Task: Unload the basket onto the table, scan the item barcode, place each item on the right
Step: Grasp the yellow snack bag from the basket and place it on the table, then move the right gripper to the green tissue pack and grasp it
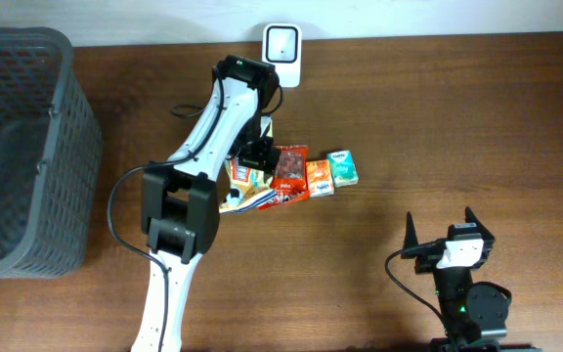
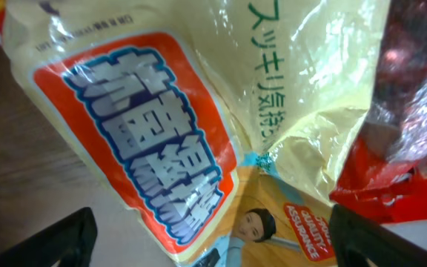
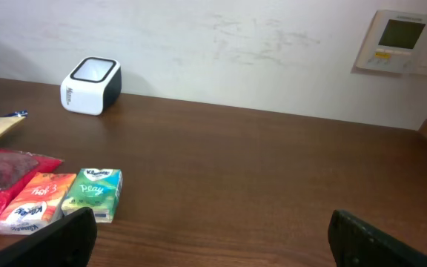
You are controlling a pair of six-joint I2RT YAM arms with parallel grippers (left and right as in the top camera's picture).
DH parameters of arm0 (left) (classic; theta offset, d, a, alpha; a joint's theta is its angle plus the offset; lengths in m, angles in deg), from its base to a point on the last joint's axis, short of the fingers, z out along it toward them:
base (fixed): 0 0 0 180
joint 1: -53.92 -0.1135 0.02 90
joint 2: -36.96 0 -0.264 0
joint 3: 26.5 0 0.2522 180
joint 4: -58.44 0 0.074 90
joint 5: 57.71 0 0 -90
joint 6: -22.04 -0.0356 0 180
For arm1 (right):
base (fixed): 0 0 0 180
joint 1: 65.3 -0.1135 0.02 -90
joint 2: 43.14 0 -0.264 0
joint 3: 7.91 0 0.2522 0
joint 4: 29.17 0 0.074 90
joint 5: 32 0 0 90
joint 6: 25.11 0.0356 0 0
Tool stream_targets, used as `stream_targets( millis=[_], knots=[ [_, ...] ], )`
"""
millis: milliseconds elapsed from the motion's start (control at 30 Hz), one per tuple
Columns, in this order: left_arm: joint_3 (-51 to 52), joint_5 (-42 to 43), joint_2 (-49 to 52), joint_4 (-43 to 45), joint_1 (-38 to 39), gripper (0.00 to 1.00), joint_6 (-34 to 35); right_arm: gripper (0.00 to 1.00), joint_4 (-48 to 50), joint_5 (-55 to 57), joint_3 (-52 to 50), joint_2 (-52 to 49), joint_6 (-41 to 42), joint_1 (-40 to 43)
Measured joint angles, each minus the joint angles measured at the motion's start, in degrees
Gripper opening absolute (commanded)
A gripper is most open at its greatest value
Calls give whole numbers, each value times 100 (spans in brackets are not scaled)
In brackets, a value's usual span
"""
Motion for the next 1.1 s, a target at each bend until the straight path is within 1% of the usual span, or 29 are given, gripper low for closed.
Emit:
stream_targets(
  millis=[100, 233, 333, 400, 433, 533, 600, 667, 933, 1000, 1100],
  knots=[
    [-254, 96, 11, -203, -140, 99, -39, 99, 0, 2, 0, 0, 2, 0],
    [-992, 299, -212, -181, -551, 99, 120, 99, 0, 0, 0, 0, 0, 0],
    [-1241, 343, -1021, -184, -793, 99, 243, 99, 2, 2, 0, 0, 2, 0],
    [-1342, 339, -1926, -181, -1043, 99, 358, 98, 0, 0, 0, 0, 0, 0],
    [-1386, 319, -2221, -173, -1196, 99, 505, 98, 0, 0, 0, 0, 0, 0],
    [-1432, 227, -2946, -175, -2140, 99, 1001, 99, 0, 2, 0, 0, 0, 0],
    [-1429, 190, -2983, -186, -2507, 99, 1126, 98, 0, 0, 0, 0, 0, 0],
    [-1427, 188, -2975, -186, -2634, 99, 1167, 99, 0, 0, 0, 0, 2, 0],
    [-1427, 190, -2977, -186, -2645, 99, 1189, 99, 105, -4, -2, 0, 0, 0],
    [-1427, 190, -2977, -188, -2645, 99, 1193, 99, 929, -664, -11, -2, 2, 0],
    [-1427, 190, -2977, -188, -2645, 99, 1207, 99, 1572, -1799, -11, -4, 4, 0]
  ],
)
